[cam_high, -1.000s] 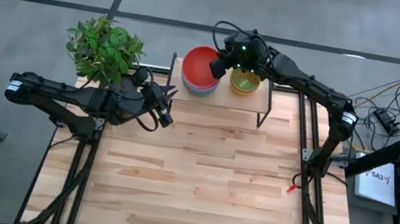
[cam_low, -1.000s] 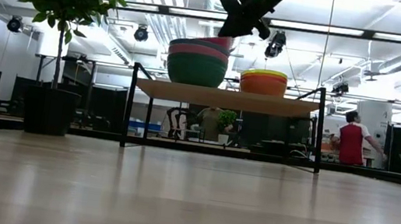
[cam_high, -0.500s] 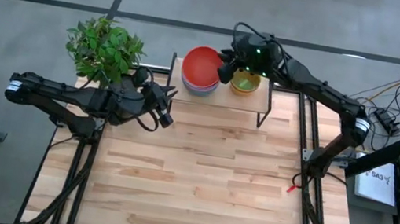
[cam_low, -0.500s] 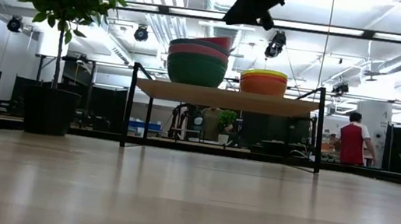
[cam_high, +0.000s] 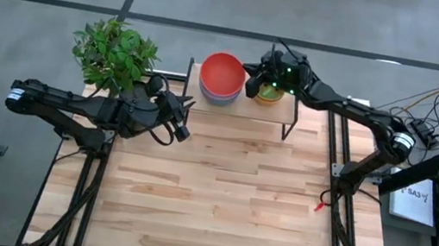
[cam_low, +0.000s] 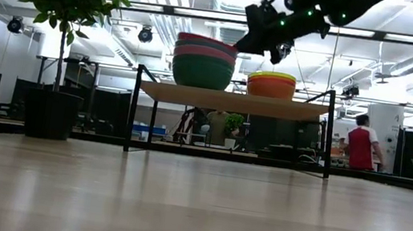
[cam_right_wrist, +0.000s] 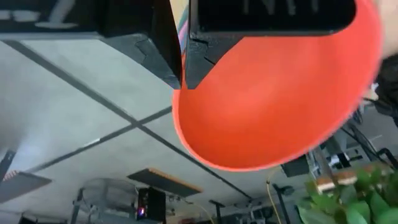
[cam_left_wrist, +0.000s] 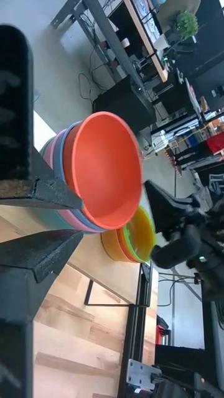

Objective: Place and stack bowls onto a shelf
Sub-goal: Stack the big orange bowl on top of the big blue bowl, then return to Home Position

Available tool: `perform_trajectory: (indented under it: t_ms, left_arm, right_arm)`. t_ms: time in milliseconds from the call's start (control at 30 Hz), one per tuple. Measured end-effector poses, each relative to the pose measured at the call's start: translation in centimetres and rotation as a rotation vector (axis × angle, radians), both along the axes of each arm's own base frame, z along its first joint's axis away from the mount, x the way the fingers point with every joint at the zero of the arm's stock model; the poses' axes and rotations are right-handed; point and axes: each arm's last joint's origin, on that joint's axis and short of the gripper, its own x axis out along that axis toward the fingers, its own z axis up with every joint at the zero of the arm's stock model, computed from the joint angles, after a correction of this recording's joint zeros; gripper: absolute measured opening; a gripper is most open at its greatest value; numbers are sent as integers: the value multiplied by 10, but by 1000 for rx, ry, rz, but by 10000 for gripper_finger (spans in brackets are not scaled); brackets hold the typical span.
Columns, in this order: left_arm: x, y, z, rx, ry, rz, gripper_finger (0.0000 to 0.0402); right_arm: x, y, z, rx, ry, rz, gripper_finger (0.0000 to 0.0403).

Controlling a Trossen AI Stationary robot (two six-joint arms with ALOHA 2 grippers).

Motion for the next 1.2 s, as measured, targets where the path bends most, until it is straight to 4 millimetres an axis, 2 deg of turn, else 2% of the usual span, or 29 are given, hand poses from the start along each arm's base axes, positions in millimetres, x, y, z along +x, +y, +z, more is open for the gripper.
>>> perform_trajectory:
  t_ms: [100,267,500,600,767,867,933,1033,1200]
  left_arm:
    - [0,0,0,0,-2,0,46]
    - [0,0,0,-1,-2,0,46]
    - [1,-2,-1,-10,-5,-6,46]
    - [4,-5,-4,-9,6,-21,46]
    - [9,-8,-9,-6,29,-28,46]
    - [12,-9,-12,-6,51,-34,46]
    - [12,-11,-16,-11,89,-66,46]
    - [8,-22,-24,4,146,-167,46]
    - [-9,-36,-37,-11,155,-439,46]
  right_arm:
    - [0,-1,1,-13,-7,-3,11]
    - [-2,0,23,-74,-64,0,11]
    - [-1,7,25,-103,-98,95,11]
    - [-1,11,16,-109,-132,124,9]
    - [0,14,-19,-77,-138,122,9]
    - [-6,19,-21,-92,-184,125,9]
    - [-15,27,-16,-140,-209,169,9]
    - [-31,50,-12,-229,-229,246,9]
    - [-65,87,-28,-292,-212,348,9]
